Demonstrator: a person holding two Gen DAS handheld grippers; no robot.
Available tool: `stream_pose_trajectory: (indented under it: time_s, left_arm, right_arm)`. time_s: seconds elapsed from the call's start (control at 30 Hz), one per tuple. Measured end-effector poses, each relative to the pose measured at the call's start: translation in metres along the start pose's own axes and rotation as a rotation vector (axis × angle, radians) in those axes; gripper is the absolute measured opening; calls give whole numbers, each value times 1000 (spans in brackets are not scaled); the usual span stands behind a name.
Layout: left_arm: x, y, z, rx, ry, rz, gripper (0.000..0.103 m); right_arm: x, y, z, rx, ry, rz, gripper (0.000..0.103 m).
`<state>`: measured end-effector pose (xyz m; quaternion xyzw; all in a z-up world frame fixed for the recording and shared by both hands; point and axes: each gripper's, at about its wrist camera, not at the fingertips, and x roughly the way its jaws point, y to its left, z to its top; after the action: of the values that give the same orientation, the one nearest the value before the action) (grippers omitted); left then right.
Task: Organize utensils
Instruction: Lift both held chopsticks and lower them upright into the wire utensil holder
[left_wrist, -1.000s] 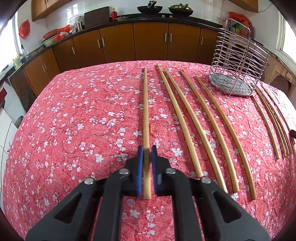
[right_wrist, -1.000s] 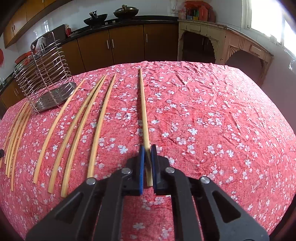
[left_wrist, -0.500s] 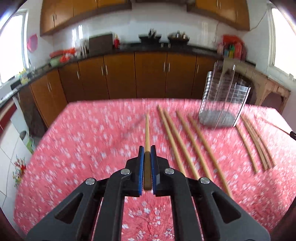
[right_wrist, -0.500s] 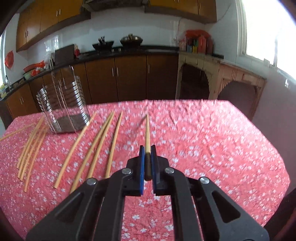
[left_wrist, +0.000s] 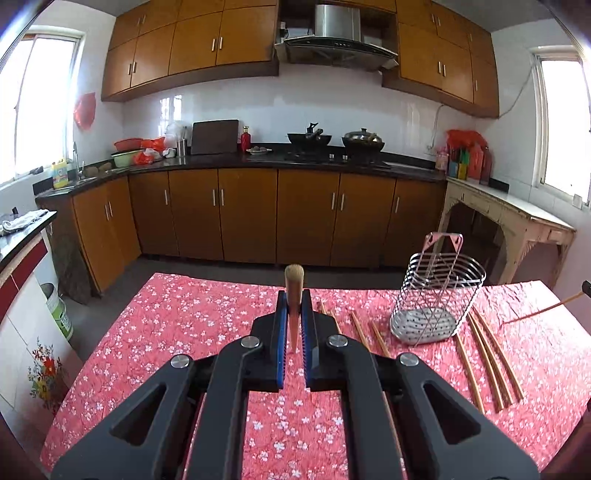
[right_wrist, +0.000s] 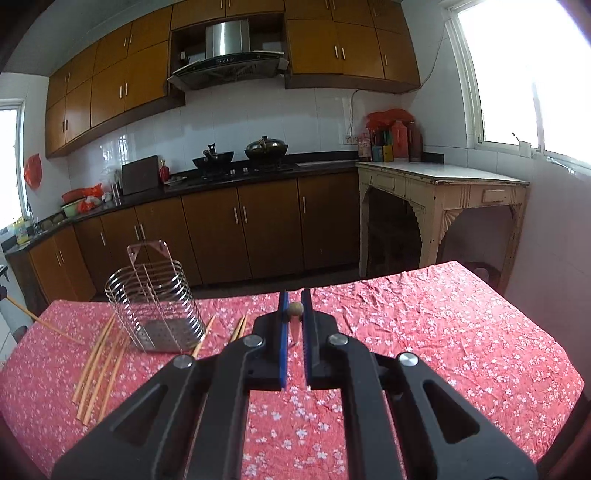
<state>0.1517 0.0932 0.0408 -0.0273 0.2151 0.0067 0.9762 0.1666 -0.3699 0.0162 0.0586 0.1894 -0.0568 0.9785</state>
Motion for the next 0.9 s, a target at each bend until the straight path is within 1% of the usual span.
stream_pose_trajectory:
  time_s: [0.1,0.3,0.37,0.47,0.57,0.63,0.73,0.77,0.8,0.9]
  left_arm:
    - [0,0,7,-15,-7,-6,7]
    - [0,2,20,-16,-28,13,7]
    - [-1,2,25,-23,-34,14,7]
    - [-5,-3,41,-29,-55,3,7]
    - [-12,-17,67,-41,-106,-24,7]
    - [-19,-29,92,-62,-155,-58,7]
    - [-23,-45,118,-103,-204,-113,7]
    - [-23,-53,127,-126,-222,-145,7]
    - [-23,-58,132,-133,-229,-159,7]
    - [-17,-80,138,-116,-245,-183,7]
  right_arm:
    - [-2,-2,11,5,-26,4,7]
    - [-6,5,32,-10,-70,6,7]
    - [-8,8,40,-4,-77,20,7]
    - [-11,13,64,21,-104,62,7]
    - [-16,23,96,43,-160,114,7]
    - [-21,29,117,68,-202,155,7]
    - [-24,41,146,118,-273,229,7]
    - [-23,46,153,125,-286,245,7]
    - [-20,50,157,127,-296,258,7]
    - [-8,70,164,101,-309,284,7]
